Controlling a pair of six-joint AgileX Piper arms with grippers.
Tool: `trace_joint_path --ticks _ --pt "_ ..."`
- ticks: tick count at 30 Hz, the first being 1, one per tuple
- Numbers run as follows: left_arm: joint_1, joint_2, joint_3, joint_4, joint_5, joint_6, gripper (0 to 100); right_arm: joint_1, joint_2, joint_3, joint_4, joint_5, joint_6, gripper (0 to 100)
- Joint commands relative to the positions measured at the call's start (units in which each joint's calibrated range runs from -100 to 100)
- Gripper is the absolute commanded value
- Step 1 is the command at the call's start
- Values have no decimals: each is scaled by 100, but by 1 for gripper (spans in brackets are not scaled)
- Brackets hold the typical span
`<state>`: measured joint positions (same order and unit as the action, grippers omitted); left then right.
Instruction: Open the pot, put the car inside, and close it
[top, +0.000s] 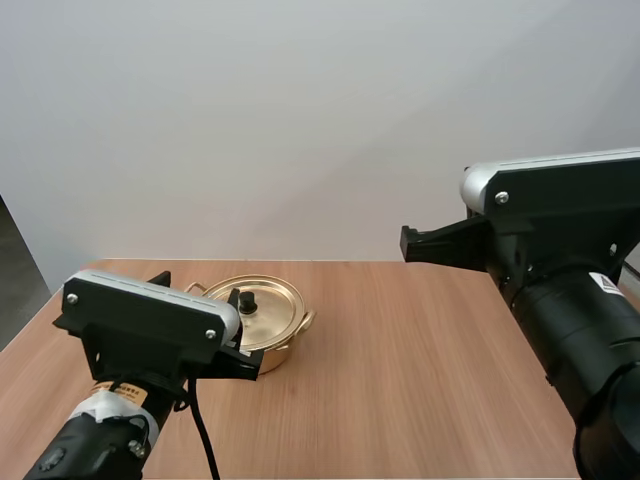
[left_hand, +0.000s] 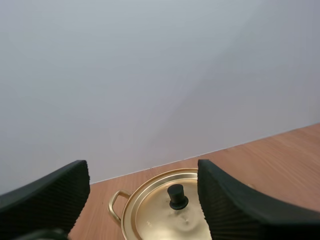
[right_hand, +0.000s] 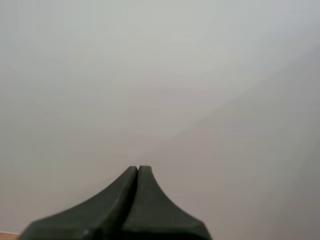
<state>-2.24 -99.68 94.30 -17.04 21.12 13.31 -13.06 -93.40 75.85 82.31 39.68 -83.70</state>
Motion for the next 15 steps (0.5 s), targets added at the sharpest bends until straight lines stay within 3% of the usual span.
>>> trace_joint_path --ticks 1,8,15 --pt "7 -32 10 2772 1107 -3973 100 -3 -19 2 -6309 1454 4948 0" --pt "7 -32 67 2864 1474 -4012 100 -3 -19 121 -6823 1359 5088 0" --pt "7 -32 67 2864 1474 -4012 100 -3 -19 1243 -6582 -294 5088 0"
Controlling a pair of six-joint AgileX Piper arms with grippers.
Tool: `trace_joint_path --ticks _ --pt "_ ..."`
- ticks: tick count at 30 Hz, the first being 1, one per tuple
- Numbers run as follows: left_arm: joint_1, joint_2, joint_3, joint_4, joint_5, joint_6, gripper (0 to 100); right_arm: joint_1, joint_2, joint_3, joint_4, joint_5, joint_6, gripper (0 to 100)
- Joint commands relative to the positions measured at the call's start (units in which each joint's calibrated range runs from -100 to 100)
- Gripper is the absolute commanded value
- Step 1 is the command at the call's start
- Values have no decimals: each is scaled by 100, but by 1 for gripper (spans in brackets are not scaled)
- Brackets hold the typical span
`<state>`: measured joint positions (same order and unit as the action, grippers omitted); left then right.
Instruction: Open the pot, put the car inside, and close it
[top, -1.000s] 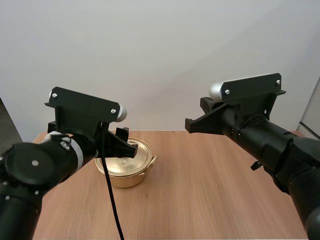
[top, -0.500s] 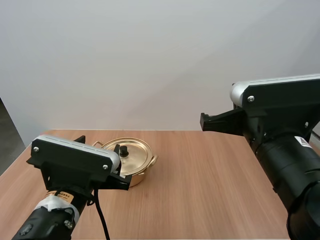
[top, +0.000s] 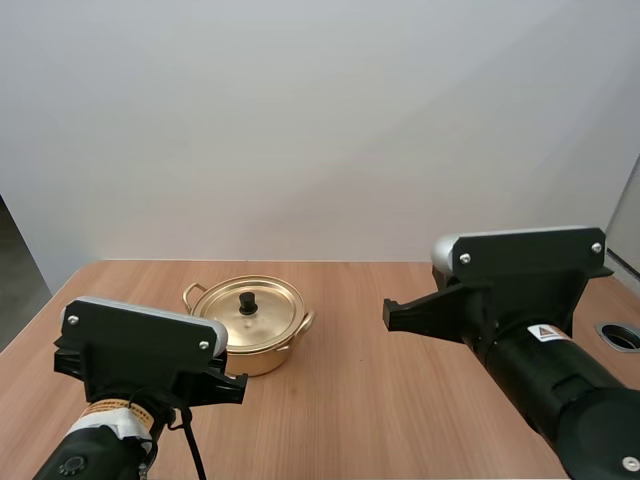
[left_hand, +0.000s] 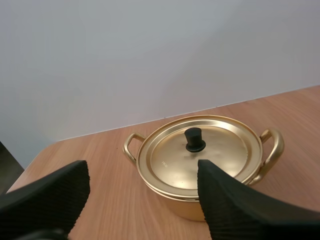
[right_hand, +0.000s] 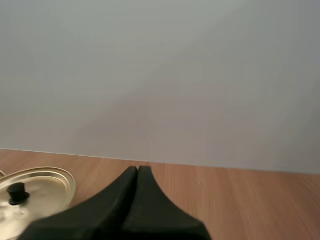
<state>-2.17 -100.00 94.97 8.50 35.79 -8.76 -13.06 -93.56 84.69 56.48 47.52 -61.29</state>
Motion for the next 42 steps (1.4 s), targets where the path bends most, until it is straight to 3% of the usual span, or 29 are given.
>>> trace_joint_path --ticks 1,4,8,13,19,28,30,32,33,39,42 --pt "0 0 0 310 7 -1805 100 -3 -3 468 -3999 -1164 2828 0" --pt "0 0 0 -248 178 -1805 100 135 -65 750 -3999 -1208 2560 0" --pt "0 0 0 -469 456 -1805 100 800 -337 998 -4186 -1187 2439 0" --pt "0 0 138 -469 620 -2010 100 1449 -644 1060 -5175 -557 3305 0" --pt "0 0 503 -462 795 -2382 100 1496 -644 1367 -6030 -1190 4739 0" --pt "0 216 488 -499 943 -2510 100 1496 -644 1531 -6051 -1547 4977 0" --pt "0 271 488 -499 943 -2535 61 1496 -644 1531 -6051 -1547 4977 0" --pt "0 271 488 -499 943 -2535 8 1496 -644 1531 -6051 -1547 4977 0" --pt "0 271 488 -488 927 -2535 0 1496 -644 1531 -6062 -1546 4977 0" --pt "0 271 488 -488 927 -2535 0 1496 -644 1531 -6062 -1580 4977 0" --pt "0 271 488 -800 911 -2183 0 1496 -644 1531 -6062 -1580 4977 0"
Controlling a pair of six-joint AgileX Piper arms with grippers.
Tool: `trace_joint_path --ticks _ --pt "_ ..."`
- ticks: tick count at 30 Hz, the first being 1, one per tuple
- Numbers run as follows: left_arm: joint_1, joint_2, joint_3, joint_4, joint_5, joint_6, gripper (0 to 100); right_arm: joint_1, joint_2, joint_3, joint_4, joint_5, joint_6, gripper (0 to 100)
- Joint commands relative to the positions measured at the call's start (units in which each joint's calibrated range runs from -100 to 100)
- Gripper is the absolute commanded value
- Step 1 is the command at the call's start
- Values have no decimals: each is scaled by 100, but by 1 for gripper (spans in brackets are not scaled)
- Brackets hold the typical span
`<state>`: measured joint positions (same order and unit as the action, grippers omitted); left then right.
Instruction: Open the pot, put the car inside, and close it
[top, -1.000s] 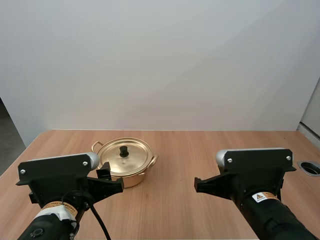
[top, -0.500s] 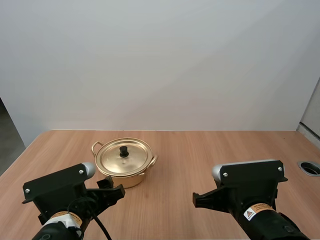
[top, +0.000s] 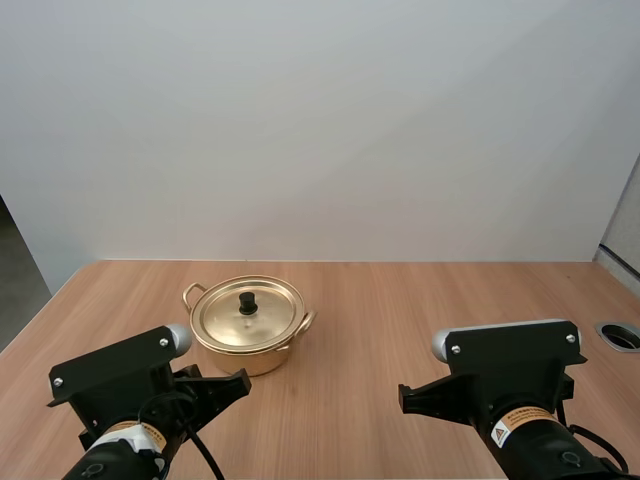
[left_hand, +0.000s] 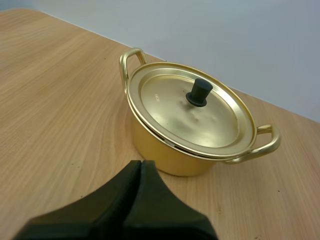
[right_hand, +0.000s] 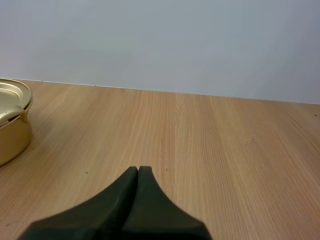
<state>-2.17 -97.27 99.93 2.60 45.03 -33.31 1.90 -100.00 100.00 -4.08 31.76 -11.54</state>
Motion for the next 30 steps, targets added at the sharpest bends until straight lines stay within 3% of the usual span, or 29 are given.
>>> trace_joint_path --ticks 1,13,16,18,21,30 --pt "0 -1 -8 -260 -25 348 0 0 0 0 -6 -3 2 0" --pt "0 -1 -8 -379 -62 477 0 0 0 0 -6 -3 2 0" --pt "0 -1 -8 -208 -1207 635 0 0 0 0 -6 -3 2 0" --pt "0 -1 -8 -519 -1712 811 0 0 0 0 -6 -3 2 0" --pt "0 -1 -8 -71 -1320 1163 0 0 0 0 6 0 2 0" --pt "0 -1 7 -260 -1378 1112 0 0 0 0 6 0 2 0"
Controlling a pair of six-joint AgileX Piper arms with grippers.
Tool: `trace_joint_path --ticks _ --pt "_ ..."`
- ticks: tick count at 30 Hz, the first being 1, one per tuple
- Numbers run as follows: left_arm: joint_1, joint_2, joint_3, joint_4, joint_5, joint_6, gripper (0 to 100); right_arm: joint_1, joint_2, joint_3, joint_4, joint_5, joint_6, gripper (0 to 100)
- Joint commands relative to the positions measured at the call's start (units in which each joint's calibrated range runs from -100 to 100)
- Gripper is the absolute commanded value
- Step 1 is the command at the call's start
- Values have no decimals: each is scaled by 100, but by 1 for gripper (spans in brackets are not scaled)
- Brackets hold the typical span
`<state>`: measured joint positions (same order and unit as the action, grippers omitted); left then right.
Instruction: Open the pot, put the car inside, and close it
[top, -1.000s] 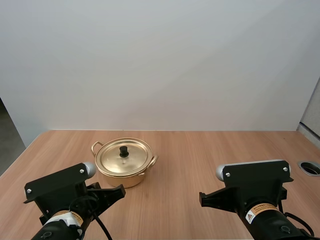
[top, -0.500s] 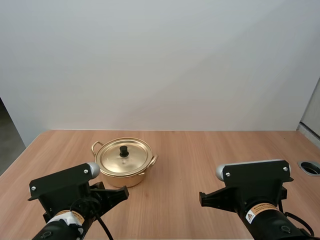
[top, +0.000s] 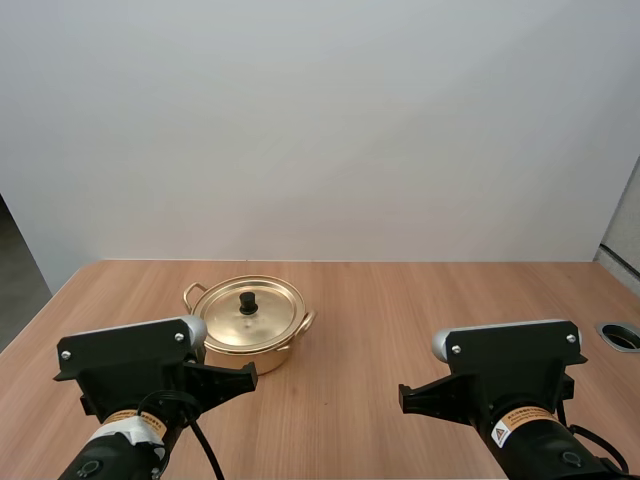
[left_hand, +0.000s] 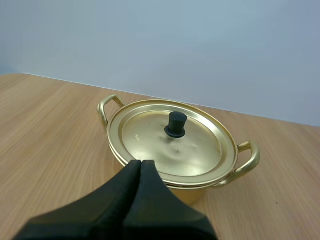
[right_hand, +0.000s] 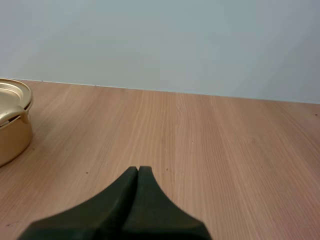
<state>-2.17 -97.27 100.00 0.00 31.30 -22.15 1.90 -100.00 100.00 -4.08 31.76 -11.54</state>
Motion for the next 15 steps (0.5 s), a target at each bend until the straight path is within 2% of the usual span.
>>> trace_joint_path --ticks 1,15 --pt "0 2 0 0 -25 -4 0 0 0 0 6 0 2 0" --pt "0 2 0 0 -46 -4 0 0 0 0 6 0 2 0"
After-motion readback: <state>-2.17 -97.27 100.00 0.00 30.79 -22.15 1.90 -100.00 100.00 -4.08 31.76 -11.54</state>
